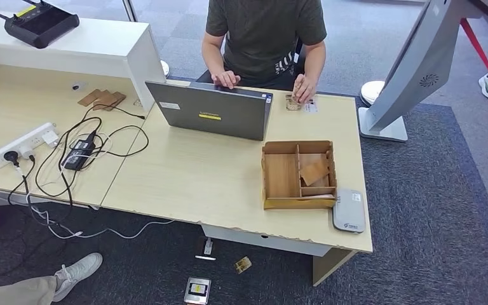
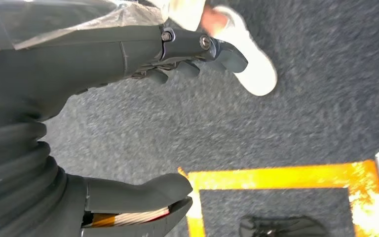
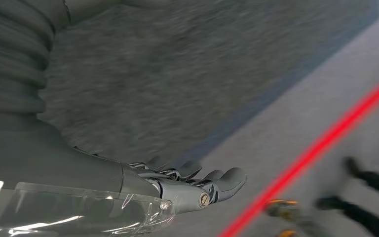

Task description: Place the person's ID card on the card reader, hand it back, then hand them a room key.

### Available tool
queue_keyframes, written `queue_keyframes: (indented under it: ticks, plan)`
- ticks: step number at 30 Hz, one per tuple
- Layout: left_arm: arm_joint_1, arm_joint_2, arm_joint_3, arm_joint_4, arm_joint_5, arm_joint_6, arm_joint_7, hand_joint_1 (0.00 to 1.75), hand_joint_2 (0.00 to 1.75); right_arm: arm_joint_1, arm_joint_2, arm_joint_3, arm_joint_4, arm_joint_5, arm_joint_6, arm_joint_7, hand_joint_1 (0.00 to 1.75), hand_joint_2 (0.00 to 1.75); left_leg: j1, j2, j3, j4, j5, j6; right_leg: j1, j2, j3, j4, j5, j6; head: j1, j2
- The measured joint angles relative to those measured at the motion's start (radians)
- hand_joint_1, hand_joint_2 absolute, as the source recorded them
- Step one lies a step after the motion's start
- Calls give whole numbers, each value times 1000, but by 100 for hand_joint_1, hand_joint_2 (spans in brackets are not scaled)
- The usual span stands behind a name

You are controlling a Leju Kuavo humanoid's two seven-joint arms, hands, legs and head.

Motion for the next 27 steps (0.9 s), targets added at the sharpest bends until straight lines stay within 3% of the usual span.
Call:
queue_keyframes:
  ticks: [6, 13, 22, 24, 26, 27]
  plan:
    - [-4, -10, 5, 0, -5, -8, -18, 0, 175, 131, 14, -47, 111, 67, 84, 129, 0, 175, 0, 1, 1, 0, 0, 0, 0, 1, 0, 0, -1, -1, 0, 0]
    - [-18, -10, 5, 0, -31, -60, -38, 0, 175, 193, 86, -52, 188, 150, 181, 246, 0, 175, 1, 1, 1, -1, 0, -1, 1, 1, 1, 1, -1, -1, 0, 0]
    - [-43, -5, 5, 0, -52, -143, -18, 3, 175, 212, 191, -39, 243, 235, 558, 247, 0, 175, 1, 1, 2, -1, 0, -1, 1, 1, 1, 2, -1, -1, 0, 0]
    - [-52, -3, 5, 0, -54, -145, -3, 28, 175, 213, 210, -28, 250, 264, 614, 237, 0, 175, 1, 1, 2, -1, 0, -1, 1, 1, 1, 2, -1, -1, 0, 0]
    - [-60, -2, 5, 0, -56, -145, 15, 112, 175, 214, 230, -14, 257, 293, 638, 220, 1, 175, 1, 1, 2, -1, 0, -1, 1, 1, 1, 2, -1, -1, 0, 0]
    - [-64, -1, 5, 0, -56, -145, 24, 143, 175, 214, 239, -6, 260, 307, 641, 211, 1, 175, 1, 1, 2, -1, 0, -1, 1, 1, 2, 2, -1, -1, 0, 0]
